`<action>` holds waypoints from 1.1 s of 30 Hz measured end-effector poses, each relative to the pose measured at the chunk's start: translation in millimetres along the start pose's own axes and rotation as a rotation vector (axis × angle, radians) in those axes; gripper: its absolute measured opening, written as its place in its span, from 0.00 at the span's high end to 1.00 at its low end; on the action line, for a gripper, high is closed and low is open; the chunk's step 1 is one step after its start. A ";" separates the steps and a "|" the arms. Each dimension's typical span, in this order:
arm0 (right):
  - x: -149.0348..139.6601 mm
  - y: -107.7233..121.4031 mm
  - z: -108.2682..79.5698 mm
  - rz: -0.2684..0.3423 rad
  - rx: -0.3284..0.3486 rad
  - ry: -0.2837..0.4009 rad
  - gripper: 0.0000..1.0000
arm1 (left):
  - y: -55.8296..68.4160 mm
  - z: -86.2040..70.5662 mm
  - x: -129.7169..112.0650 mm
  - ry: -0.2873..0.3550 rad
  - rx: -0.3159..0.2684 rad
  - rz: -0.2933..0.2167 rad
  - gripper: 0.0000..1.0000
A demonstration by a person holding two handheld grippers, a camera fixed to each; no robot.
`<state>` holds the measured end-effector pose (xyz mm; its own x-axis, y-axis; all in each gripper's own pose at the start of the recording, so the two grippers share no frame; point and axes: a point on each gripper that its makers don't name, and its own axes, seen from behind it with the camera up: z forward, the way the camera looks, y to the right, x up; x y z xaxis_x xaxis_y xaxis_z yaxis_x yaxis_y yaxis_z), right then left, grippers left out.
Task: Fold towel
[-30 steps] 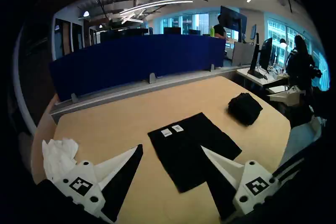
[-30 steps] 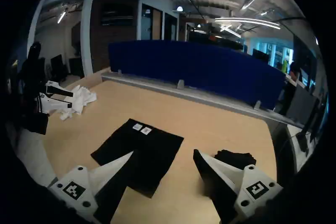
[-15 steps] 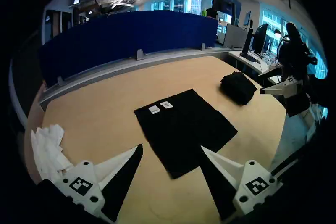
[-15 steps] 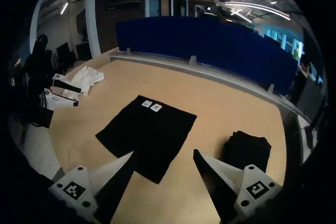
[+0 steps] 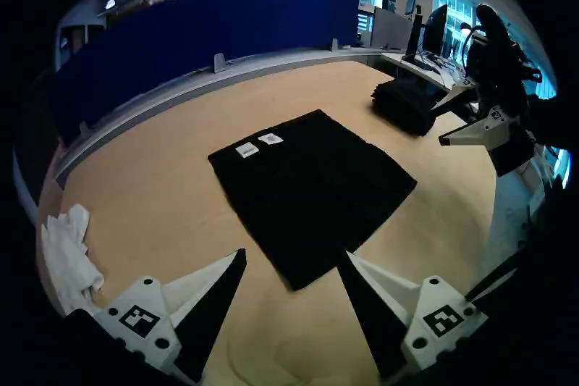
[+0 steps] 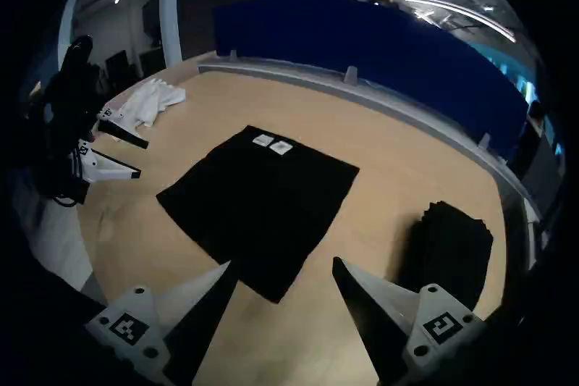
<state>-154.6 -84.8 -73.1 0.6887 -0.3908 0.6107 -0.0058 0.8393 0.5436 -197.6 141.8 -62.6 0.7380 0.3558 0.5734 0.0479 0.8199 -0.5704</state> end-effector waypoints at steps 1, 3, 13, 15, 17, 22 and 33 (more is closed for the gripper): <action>-4.1 -1.1 3.3 0.001 0.003 -0.007 0.01 | 0.9 3.1 -3.0 -0.004 -0.003 0.002 0.08; -12.5 -2.8 9.9 0.002 0.006 -0.020 0.01 | 2.9 9.6 -8.5 -0.011 -0.009 0.002 0.08; -44.3 -4.2 33.3 0.001 0.008 -0.068 0.01 | 12.2 31.3 -29.7 -0.049 -0.038 -0.017 0.08; -49.0 -3.9 36.9 0.004 0.008 -0.074 0.01 | 13.2 35.2 -34.8 -0.059 -0.043 -0.020 0.09; -53.3 -3.6 40.0 0.008 0.008 -0.079 0.01 | 14.1 38.9 -39.8 -0.069 -0.048 -0.022 0.09; -63.0 -4.6 47.0 0.018 0.010 -0.088 0.01 | 13.7 43.1 -50.3 -0.088 -0.051 -0.026 0.08; -83.5 -12.7 59.5 0.005 0.017 -0.116 0.07 | 10.5 44.9 -69.0 -0.135 -0.037 -0.017 0.11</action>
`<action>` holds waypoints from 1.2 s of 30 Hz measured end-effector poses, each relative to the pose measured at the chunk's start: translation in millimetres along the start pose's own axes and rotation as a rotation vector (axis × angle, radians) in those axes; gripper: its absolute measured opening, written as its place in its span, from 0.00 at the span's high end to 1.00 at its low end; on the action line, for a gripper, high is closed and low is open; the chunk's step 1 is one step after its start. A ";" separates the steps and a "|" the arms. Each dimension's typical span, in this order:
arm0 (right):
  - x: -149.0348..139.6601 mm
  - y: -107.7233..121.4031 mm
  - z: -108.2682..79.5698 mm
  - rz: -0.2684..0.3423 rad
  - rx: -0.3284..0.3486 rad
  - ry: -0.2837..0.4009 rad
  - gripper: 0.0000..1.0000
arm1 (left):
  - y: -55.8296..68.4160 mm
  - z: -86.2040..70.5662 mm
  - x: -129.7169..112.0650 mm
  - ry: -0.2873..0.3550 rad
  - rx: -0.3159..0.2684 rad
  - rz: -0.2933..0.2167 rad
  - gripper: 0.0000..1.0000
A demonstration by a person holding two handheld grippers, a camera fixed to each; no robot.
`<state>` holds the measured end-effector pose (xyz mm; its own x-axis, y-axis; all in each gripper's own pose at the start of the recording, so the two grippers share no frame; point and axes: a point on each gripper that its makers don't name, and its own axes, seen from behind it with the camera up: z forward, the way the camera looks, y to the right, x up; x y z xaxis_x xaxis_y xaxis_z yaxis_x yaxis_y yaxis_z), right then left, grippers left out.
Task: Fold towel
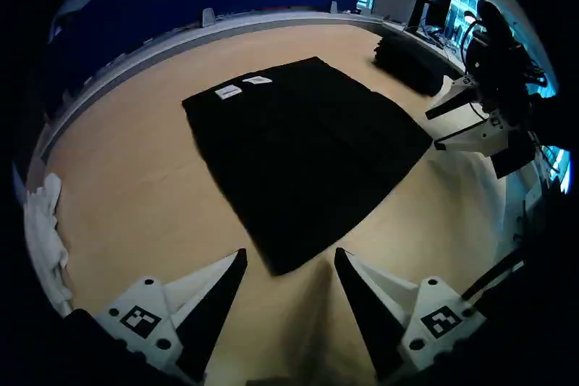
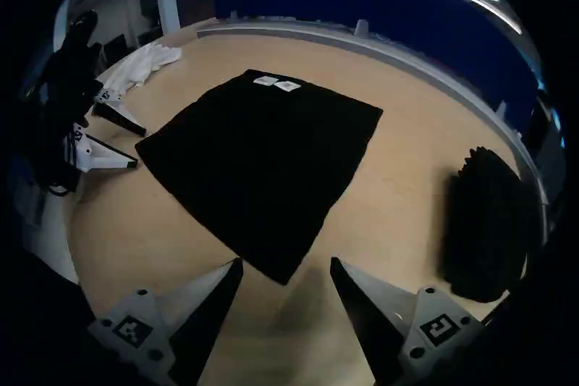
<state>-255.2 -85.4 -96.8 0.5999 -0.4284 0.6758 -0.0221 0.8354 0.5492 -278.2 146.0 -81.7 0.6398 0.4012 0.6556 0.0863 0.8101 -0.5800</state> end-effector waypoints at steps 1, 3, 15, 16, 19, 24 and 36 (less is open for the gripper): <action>-1.3 -0.2 1.0 -0.002 -0.002 -0.002 0.08 | 0.0 0.0 -0.6 -0.003 0.000 0.002 0.13; -3.4 -1.2 2.5 -0.005 -0.002 -0.006 0.10 | 0.0 0.9 -2.0 -0.007 0.001 0.004 0.16; -11.9 -4.0 7.3 0.015 0.008 -0.025 0.48 | -4.3 3.5 -4.0 -0.018 0.023 0.024 0.28; -12.1 -4.2 7.1 0.015 0.007 -0.025 0.53 | -4.6 3.3 -4.1 -0.019 0.025 0.026 0.30; -12.4 -4.6 6.7 0.014 0.006 -0.024 0.57 | -5.4 2.5 -4.2 -0.022 0.031 0.031 0.34; -13.1 -6.1 7.1 0.017 0.014 -0.025 0.60 | -6.4 1.5 -4.4 -0.029 0.039 0.038 0.43; -14.7 -7.3 6.6 0.014 0.033 -0.035 0.82 | -7.0 3.7 -2.9 -0.033 0.045 0.037 0.63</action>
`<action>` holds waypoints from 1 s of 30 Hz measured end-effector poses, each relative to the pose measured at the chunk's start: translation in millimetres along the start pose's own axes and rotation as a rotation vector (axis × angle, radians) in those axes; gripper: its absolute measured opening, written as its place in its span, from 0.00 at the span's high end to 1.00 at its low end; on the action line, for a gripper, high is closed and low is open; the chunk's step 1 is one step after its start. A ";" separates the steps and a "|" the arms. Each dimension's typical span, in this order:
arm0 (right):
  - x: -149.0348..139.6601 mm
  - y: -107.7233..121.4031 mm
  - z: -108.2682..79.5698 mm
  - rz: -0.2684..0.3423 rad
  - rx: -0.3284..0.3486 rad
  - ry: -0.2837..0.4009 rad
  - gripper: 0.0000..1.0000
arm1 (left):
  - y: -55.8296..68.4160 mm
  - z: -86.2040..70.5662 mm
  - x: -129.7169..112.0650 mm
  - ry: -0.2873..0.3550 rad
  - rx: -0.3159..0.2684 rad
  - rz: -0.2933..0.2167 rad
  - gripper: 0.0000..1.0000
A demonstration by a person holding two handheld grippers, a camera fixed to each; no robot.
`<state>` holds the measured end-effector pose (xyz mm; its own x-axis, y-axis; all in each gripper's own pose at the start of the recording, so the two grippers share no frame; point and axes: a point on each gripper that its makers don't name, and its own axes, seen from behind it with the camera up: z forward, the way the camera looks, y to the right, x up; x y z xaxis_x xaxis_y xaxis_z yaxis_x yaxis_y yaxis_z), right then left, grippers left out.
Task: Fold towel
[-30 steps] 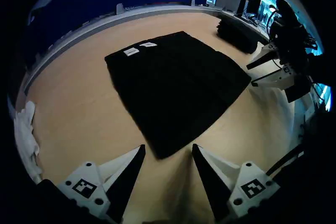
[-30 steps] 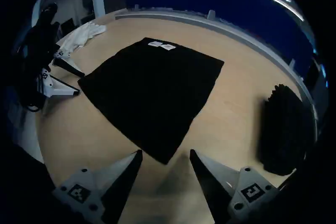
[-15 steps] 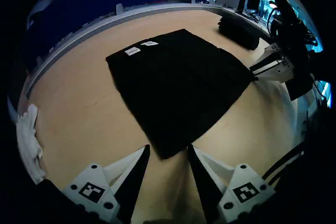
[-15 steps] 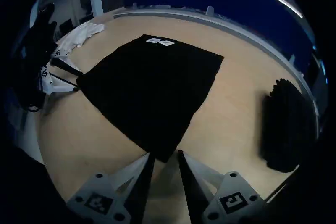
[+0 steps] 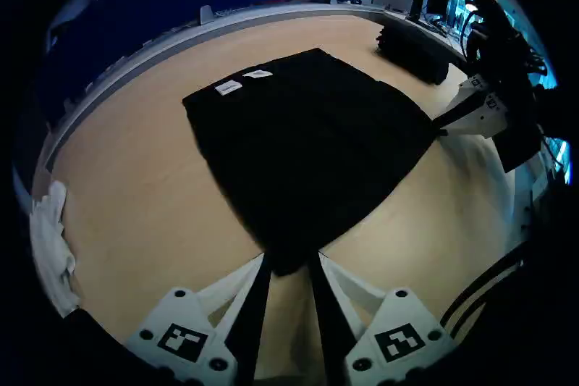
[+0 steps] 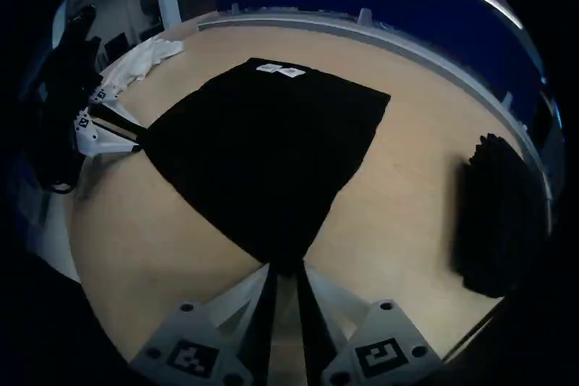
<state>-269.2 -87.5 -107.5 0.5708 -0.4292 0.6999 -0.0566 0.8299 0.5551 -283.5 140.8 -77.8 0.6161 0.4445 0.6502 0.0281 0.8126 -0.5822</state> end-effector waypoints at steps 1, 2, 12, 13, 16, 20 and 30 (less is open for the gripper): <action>0.0 0.4 0.1 -0.002 0.000 -0.001 0.83 | 0.2 0.2 0.1 0.000 0.000 -0.001 0.63; 0.0 0.9 0.1 -0.005 0.000 -0.002 0.83 | 0.3 0.3 0.2 0.000 0.001 -0.001 0.63; 0.9 2.6 0.5 -0.009 -0.012 -0.008 0.88 | 0.7 0.6 2.3 0.002 0.008 0.009 0.71; 1.0 2.6 0.6 -0.007 -0.011 -0.008 0.89 | 0.6 0.6 2.7 0.002 0.009 0.010 0.72; 2.3 2.5 0.5 -0.003 -0.006 -0.002 0.90 | 0.8 0.3 4.7 0.006 0.011 0.006 0.78; 6.2 3.8 -2.9 0.003 -0.003 0.013 0.90 | 1.9 -0.8 7.7 0.012 0.009 -0.006 0.87; 21.6 10.7 -15.8 0.010 -0.006 0.059 0.90 | 7.2 -6.4 16.7 0.031 0.002 -0.010 0.91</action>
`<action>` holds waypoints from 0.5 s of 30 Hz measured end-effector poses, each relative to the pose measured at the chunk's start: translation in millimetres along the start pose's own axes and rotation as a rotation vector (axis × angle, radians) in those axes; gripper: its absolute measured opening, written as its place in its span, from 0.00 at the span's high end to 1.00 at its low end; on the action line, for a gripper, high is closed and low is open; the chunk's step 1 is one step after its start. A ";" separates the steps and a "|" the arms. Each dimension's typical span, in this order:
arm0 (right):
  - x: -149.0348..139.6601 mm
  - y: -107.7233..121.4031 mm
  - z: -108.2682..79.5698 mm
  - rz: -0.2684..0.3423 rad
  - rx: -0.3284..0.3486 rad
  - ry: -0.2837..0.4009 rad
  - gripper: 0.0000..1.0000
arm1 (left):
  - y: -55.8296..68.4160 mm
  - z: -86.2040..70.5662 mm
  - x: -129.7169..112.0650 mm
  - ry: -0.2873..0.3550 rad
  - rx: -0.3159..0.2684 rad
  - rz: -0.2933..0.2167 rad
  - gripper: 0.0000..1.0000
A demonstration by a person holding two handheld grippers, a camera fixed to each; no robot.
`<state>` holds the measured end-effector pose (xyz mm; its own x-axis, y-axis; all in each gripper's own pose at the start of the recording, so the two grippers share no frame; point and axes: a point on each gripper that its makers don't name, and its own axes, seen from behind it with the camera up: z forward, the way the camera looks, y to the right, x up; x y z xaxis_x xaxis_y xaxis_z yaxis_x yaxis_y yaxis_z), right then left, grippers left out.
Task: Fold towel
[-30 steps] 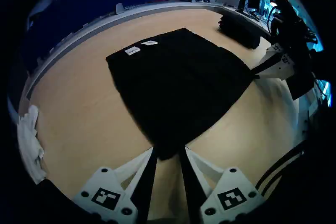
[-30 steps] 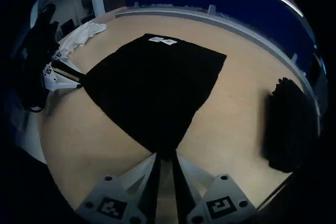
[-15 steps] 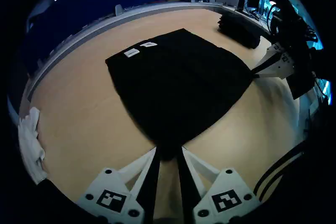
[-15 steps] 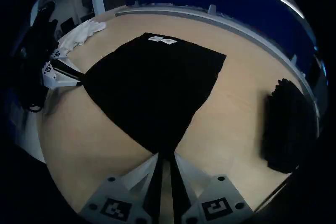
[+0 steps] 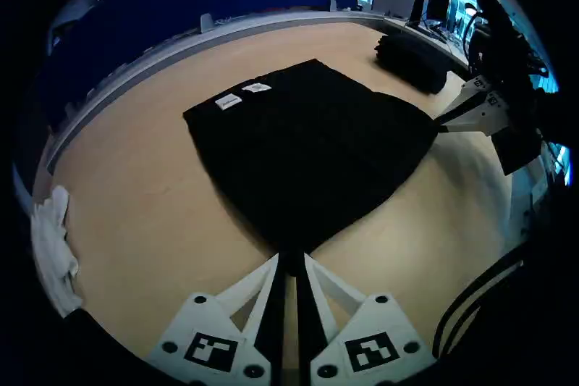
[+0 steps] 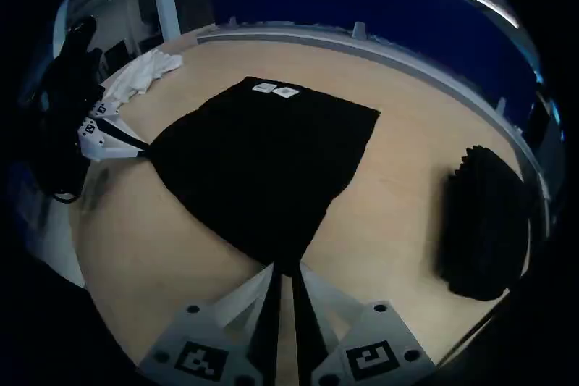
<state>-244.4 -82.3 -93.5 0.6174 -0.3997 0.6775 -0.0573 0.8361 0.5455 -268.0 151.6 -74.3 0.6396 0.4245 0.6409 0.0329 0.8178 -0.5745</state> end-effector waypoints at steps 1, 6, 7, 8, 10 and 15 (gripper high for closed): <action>1.4 0.2 -1.0 -0.001 0.000 0.003 0.90 | 0.7 -1.0 1.4 0.002 -0.001 -0.003 0.91; 9.9 1.9 -7.3 -0.001 0.001 0.018 0.90 | 2.8 -8.1 8.8 0.015 -0.004 -0.029 0.91; 11.6 2.4 -8.7 -0.001 0.001 0.020 0.90 | 3.2 -9.4 10.2 0.018 -0.005 -0.034 0.91; 13.3 2.9 -10.0 -0.001 0.000 0.023 0.90 | 3.6 -10.7 11.6 0.021 -0.005 -0.038 0.91; 17.8 3.0 -13.6 -0.001 0.000 0.030 0.90 | 4.1 -14.2 14.4 0.026 -0.004 -0.043 0.91; 29.8 2.5 -24.6 -0.002 -0.001 0.047 0.90 | 5.2 -24.2 21.0 0.036 0.001 -0.057 0.91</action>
<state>-206.9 -82.9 -84.0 0.6540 -0.3830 0.6524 -0.0551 0.8360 0.5460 -235.8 155.4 -76.1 0.6640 0.3626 0.6539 0.0697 0.8407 -0.5370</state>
